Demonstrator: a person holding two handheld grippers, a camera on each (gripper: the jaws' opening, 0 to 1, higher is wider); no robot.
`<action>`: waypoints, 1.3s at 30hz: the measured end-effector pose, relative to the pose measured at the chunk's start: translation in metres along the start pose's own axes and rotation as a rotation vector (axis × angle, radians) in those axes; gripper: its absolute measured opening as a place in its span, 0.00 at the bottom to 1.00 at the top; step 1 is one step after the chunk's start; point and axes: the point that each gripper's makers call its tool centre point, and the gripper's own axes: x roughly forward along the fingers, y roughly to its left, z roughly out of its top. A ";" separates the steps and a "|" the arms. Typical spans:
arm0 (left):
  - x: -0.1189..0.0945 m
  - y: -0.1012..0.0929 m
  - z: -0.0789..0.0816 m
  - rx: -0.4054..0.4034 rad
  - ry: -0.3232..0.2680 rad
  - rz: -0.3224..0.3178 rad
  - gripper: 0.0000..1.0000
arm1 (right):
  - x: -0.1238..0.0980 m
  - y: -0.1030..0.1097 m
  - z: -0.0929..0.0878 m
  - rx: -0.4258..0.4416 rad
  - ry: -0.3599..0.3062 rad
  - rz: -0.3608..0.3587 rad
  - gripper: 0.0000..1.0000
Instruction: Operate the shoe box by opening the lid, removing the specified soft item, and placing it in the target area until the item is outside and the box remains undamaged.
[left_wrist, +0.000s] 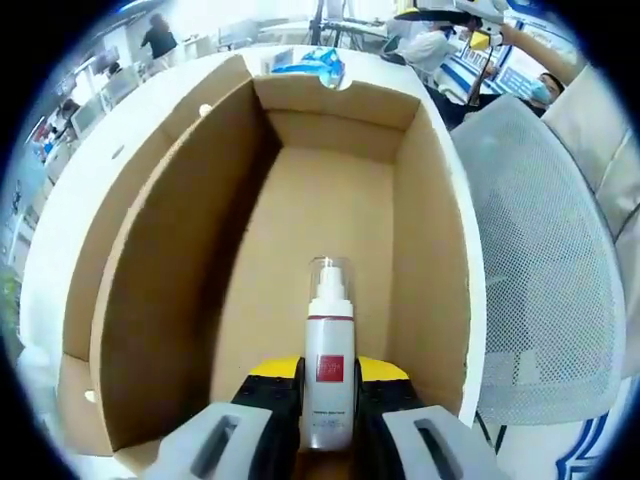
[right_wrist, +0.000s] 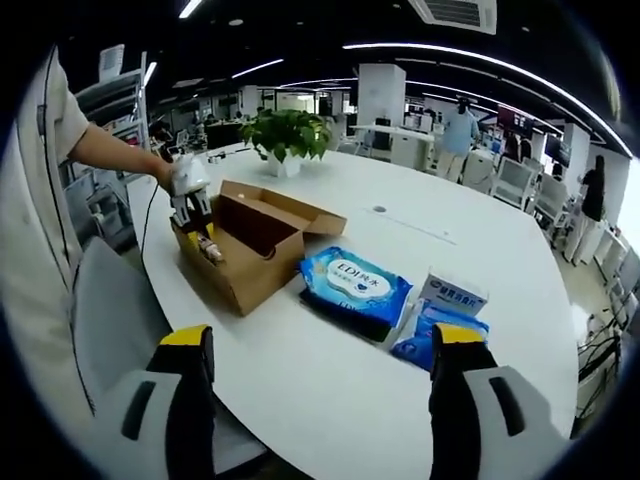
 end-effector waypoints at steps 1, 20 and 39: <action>-0.001 0.000 0.001 -0.002 -0.004 0.003 0.18 | 0.000 0.001 0.001 0.001 -0.003 0.002 0.84; -0.034 -0.012 0.032 -0.066 -0.161 0.064 0.18 | 0.014 0.023 0.023 -0.027 -0.063 0.077 0.76; -0.054 -0.032 0.065 -0.105 -0.312 0.141 0.18 | 0.042 0.058 0.036 -0.045 -0.072 0.189 0.64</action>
